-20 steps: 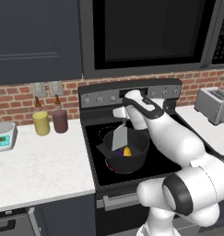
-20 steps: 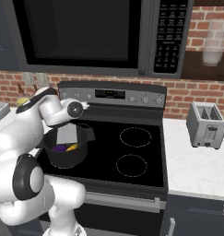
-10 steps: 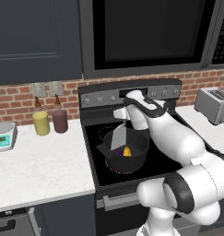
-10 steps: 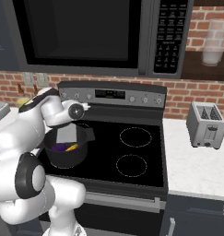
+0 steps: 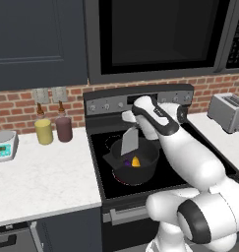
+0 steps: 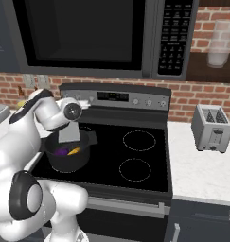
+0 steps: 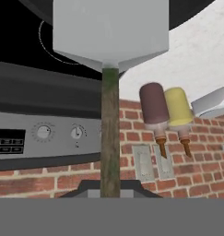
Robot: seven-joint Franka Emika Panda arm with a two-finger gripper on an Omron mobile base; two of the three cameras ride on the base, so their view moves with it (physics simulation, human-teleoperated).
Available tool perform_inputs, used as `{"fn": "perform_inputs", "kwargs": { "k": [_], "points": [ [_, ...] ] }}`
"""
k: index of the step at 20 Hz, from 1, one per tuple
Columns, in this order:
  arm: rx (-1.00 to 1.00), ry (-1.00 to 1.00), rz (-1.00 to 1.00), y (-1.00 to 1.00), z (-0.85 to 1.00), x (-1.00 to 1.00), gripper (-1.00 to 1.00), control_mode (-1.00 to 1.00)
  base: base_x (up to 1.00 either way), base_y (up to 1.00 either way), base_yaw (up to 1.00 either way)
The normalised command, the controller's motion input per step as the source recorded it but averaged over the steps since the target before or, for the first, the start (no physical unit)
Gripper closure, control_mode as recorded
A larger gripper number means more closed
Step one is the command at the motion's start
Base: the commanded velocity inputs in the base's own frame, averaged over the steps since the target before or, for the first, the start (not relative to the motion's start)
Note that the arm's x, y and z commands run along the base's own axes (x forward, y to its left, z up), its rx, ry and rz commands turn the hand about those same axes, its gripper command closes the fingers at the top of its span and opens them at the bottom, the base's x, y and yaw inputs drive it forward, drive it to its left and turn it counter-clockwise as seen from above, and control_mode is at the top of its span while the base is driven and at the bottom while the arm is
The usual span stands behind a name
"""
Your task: Put the eggplant and corn in the pot. Retrieve the spatula and lightly stir the vegetables in the pot.
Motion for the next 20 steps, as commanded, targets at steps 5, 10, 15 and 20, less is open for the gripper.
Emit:
{"fn": "perform_inputs", "kwargs": {
  "k": [5,10,15,20],
  "points": [
    [0.00,0.03,-0.10,0.00,0.03,0.00,1.00,-1.00,0.00,0.00,0.00],
    [0.00,0.07,-0.12,0.00,-0.14,0.00,1.00,-1.00,0.00,0.00,0.00],
    [0.00,0.00,-0.16,0.00,-0.14,-0.04,1.00,-1.00,0.00,0.00,0.00],
    [0.00,0.00,-0.22,0.00,-0.23,-0.03,1.00,-1.00,0.00,0.00,0.00]
  ]
}}
